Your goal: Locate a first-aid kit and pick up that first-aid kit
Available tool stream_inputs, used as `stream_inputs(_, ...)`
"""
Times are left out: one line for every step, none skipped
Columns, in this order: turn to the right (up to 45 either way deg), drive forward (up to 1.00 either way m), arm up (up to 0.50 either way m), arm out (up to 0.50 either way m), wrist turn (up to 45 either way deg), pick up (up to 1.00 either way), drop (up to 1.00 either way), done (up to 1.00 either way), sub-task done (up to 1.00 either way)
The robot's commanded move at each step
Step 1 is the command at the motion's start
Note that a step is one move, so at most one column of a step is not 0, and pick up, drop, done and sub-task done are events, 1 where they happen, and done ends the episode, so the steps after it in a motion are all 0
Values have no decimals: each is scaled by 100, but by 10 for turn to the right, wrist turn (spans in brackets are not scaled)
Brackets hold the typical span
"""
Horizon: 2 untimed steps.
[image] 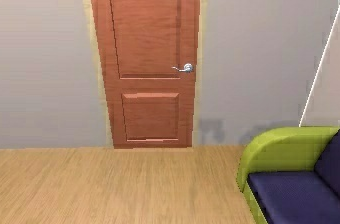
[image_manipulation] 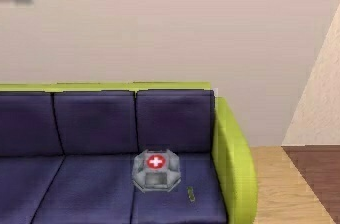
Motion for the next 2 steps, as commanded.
stream_inputs(0,0,46,0,0,0,0,0,0)
stream_inputs(0,0,0,48,0,0,0,0,0)
